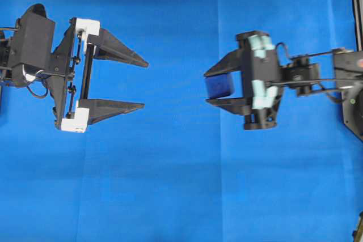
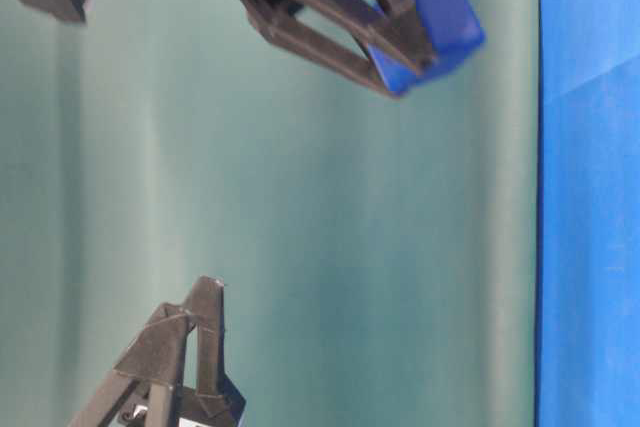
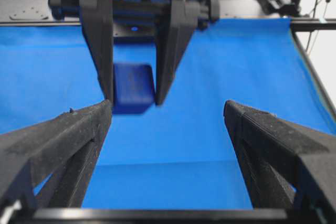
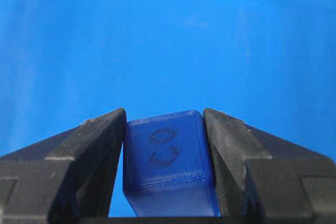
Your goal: Handover the blue block to the right arm after grasping it with the left arm, then place it in the designated position.
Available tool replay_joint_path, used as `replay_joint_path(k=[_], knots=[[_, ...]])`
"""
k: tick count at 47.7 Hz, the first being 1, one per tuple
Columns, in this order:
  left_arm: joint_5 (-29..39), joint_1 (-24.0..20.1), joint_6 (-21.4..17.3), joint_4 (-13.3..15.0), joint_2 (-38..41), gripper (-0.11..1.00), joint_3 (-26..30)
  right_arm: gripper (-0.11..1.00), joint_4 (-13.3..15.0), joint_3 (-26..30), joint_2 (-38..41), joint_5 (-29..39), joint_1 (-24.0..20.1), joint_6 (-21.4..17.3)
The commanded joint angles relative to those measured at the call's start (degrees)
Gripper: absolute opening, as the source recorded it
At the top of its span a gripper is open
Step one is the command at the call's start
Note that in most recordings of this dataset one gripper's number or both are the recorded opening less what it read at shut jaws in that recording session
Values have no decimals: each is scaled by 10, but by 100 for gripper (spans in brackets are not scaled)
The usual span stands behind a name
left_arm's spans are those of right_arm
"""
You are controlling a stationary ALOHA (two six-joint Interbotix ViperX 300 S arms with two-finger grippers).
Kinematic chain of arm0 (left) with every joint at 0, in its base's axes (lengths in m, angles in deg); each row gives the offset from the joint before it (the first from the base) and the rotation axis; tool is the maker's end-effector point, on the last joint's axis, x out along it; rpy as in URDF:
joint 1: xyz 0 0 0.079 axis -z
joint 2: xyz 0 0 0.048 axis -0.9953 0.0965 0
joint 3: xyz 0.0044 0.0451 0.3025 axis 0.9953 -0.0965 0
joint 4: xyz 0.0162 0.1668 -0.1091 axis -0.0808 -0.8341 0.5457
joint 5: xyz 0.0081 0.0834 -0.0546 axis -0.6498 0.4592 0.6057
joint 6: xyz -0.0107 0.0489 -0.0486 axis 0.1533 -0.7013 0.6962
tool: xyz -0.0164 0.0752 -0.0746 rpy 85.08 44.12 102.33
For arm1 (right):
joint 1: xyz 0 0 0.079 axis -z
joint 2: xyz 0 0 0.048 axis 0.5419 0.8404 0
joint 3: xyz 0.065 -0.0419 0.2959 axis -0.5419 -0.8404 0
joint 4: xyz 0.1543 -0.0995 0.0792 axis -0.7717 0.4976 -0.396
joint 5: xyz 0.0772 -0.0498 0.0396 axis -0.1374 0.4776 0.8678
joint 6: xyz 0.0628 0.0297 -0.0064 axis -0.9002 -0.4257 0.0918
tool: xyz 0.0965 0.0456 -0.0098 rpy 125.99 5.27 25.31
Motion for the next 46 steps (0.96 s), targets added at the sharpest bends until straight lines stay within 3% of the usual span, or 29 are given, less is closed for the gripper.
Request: replay_joint_path(k=[1,46], knots=[[-4,3,1,-1,-4,91,10,35,2,25,9,-6,0,1],[3,4,1,0,-4,91,9,34,3,33,-3,13,1,8]])
